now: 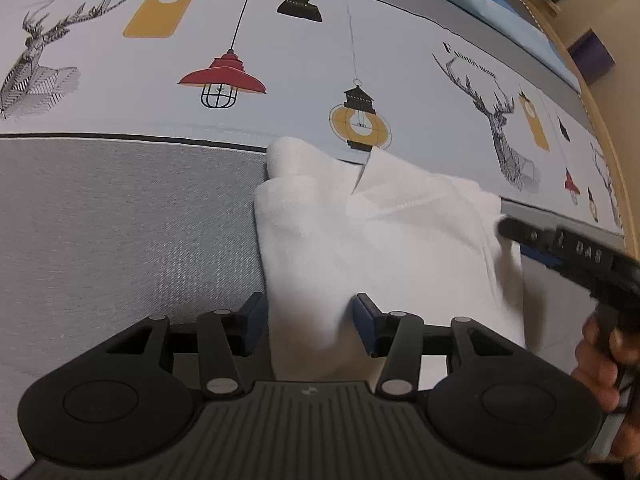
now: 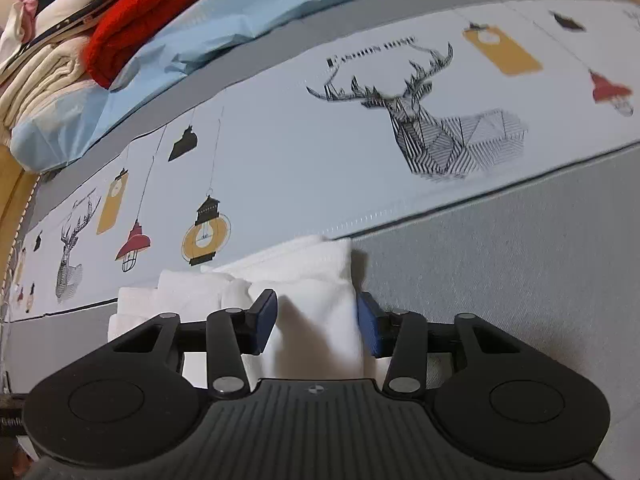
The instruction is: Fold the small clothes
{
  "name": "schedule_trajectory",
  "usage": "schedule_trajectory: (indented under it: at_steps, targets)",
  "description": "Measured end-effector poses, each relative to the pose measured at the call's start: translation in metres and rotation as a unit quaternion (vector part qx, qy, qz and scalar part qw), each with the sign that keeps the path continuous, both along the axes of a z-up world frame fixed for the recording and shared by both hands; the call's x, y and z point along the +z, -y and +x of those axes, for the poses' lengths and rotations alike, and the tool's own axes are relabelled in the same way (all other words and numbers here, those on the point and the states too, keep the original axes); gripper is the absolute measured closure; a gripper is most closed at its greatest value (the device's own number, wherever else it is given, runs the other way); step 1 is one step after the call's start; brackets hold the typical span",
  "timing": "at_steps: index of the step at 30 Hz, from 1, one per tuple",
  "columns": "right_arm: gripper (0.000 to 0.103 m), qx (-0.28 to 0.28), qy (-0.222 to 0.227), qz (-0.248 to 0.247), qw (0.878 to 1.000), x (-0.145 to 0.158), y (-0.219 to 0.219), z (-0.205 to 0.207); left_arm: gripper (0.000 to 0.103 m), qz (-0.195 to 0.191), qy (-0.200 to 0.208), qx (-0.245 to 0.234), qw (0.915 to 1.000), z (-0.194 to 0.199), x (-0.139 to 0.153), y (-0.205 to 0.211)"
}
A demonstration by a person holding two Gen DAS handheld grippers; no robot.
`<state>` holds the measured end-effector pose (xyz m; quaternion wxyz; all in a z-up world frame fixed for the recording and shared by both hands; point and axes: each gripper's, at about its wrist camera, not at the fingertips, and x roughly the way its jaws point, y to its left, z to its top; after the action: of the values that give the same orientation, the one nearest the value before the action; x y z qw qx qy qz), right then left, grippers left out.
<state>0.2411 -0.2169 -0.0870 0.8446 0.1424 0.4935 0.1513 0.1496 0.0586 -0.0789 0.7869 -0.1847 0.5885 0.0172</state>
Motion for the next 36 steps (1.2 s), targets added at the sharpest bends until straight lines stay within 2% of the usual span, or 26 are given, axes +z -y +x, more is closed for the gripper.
schedule_trajectory:
  at_steps: [1,2,3,6,7,8,9,10,12,14,15,16,17,18,21,23,25,26,27,29,30,31,32,33,35,36]
  targets:
    - [0.086,0.002,-0.001,0.000,1.000,0.000,0.001,0.000,0.049,-0.003,0.000,0.007,1.0000,0.003,-0.002,-0.001]
    - [0.093,0.004,-0.004,0.000,1.000,-0.001,0.002,0.000,0.048,-0.007,-0.001,0.014,0.9999,0.005,-0.004,-0.002]
    - [0.097,0.005,-0.005,-0.004,1.000,-0.003,0.003,-0.001,0.048,-0.010,-0.003,0.020,0.9997,0.008,-0.006,-0.003]
    - [0.099,-0.004,0.011,-0.013,1.000,0.001,0.010,-0.003,0.048,-0.019,-0.008,0.037,0.9991,0.014,-0.013,-0.006]
    - [0.099,-0.017,0.021,-0.012,1.000,0.005,0.013,-0.004,0.049,-0.022,-0.005,0.038,0.9990,0.015,-0.014,-0.006]
    - [0.099,-0.034,0.032,-0.005,0.999,0.010,0.017,-0.006,0.063,-0.020,0.003,0.034,0.9992,0.017,-0.013,-0.005]
    - [0.099,-0.045,0.039,0.002,0.998,0.012,0.019,-0.007,0.086,-0.015,0.014,0.024,0.9995,0.018,-0.011,-0.003]
    - [0.099,-0.053,0.044,0.002,0.998,0.014,0.022,-0.007,0.089,-0.009,0.023,0.016,0.9996,0.019,-0.010,-0.002]
    - [0.099,-0.064,0.032,-0.006,0.997,0.009,0.026,-0.005,0.091,0.002,0.036,0.009,0.9993,0.019,-0.007,-0.001]
    - [0.097,-0.086,-0.009,-0.011,0.996,-0.003,0.030,-0.002,0.091,0.021,0.044,0.002,0.9988,0.018,-0.003,0.001]
    - [0.090,-0.102,-0.019,-0.031,0.994,-0.005,0.032,-0.001,0.089,0.030,0.048,-0.002,0.9984,0.018,-0.001,0.002]
    - [0.081,-0.117,-0.017,-0.057,0.991,-0.004,0.034,-0.002,0.086,0.035,0.052,-0.003,0.9980,0.017,0.004,0.002]
    - [0.078,-0.127,-0.001,-0.078,0.989,0.002,0.036,-0.005,0.084,0.035,0.060,-0.005,0.9975,0.016,0.009,0.002]
    - [0.076,-0.127,0.016,-0.079,0.989,0.009,0.038,-0.007,0.081,0.035,0.072,-0.011,0.9967,0.013,0.015,0.001]
    - [0.076,-0.073,0.067,-0.054,0.994,0.034,0.037,-0.021,0.080,0.021,0.112,-0.055,0.9920,0.005,0.033,0.005]
    - [0.076,0.001,0.087,-0.033,0.996,0.045,0.030,-0.034,0.076,-0.003,0.114,-0.106,0.9878,0.000,0.037,0.013]
    - [0.073,0.079,0.078,-0.001,0.994,0.047,0.023,-0.048,0.064,0.003,0.107,-0.172,0.9792,-0.007,0.035,0.030]
    - [0.070,0.109,0.065,0.011,0.992,0.045,0.019,-0.054,0.063,0.013,0.102,-0.202,0.9740,-0.011,0.032,0.038]
    - [0.063,0.138,0.050,0.014,0.989,0.040,0.015,-0.059,0.062,0.027,0.092,-0.235,0.9673,-0.015,0.026,0.048]
    - [0.057,0.182,0.021,-0.021,0.983,0.025,0.006,-0.069,0.062,0.087,0.056,-0.281,0.9542,-0.022,0.007,0.067]
    - [0.057,0.193,0.003,-0.064,0.979,0.013,-0.001,-0.072,0.062,0.112,0.046,-0.287,0.9503,-0.024,0.000,0.071]
    - [0.052,0.197,-0.013,-0.105,0.975,0.001,-0.003,-0.075,0.062,0.127,0.044,-0.287,0.9483,-0.026,-0.003,0.074]
    - [0.049,0.195,-0.025,-0.129,0.972,-0.008,-0.002,-0.077,0.062,0.125,0.045,-0.281,0.9504,-0.026,-0.001,0.074]
    - [0.046,0.186,-0.032,-0.129,0.973,-0.010,0.003,-0.077,0.062,0.114,0.045,-0.264,0.9566,-0.024,0.004,0.071]
    - [0.047,0.165,-0.037,-0.096,0.981,-0.002,0.011,-0.075,0.062,0.077,0.047,-0.240,0.9666,-0.024,0.014,0.060]
    - [0.048,0.161,-0.035,-0.083,0.983,0.001,0.015,-0.076,0.062,0.059,0.054,-0.240,0.9674,-0.026,0.019,0.056]
